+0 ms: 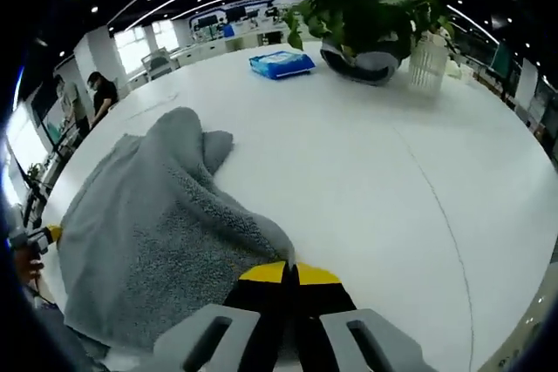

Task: Open the folded towel by lifting each exposed corner and separating the folded layers until the towel lies flat within the target outline without major curled edges

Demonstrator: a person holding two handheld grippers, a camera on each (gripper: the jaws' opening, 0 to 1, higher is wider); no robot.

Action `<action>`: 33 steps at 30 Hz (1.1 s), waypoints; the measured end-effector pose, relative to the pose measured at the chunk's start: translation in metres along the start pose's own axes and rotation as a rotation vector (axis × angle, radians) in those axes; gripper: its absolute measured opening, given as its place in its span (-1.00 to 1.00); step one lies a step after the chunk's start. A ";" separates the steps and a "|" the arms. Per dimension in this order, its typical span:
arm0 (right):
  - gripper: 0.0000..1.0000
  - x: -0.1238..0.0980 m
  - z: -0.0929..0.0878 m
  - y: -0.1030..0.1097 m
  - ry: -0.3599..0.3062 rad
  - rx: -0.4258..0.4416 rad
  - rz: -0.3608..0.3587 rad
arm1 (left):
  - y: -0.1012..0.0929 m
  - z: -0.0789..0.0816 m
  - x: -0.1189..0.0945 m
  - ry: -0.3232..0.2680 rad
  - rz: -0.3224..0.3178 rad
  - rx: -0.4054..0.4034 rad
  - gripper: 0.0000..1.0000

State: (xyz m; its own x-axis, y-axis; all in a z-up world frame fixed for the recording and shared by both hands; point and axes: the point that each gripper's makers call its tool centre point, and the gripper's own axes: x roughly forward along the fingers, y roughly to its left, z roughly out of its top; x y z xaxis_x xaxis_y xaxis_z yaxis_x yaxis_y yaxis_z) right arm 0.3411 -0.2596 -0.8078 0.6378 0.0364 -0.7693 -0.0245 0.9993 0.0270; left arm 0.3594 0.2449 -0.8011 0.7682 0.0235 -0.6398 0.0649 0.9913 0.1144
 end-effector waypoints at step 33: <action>-1.00 -0.001 0.001 -0.043 -0.028 -0.135 -0.015 | 0.049 -0.015 -0.023 0.016 0.085 -0.066 -0.99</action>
State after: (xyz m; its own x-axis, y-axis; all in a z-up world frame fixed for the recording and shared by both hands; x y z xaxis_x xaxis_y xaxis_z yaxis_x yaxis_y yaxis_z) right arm 0.3422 -0.3026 -0.8076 0.6602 0.0232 -0.7508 -0.1167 0.9906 -0.0720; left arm 0.3356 0.2954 -0.7922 0.7587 0.1098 -0.6421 -0.0430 0.9920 0.1189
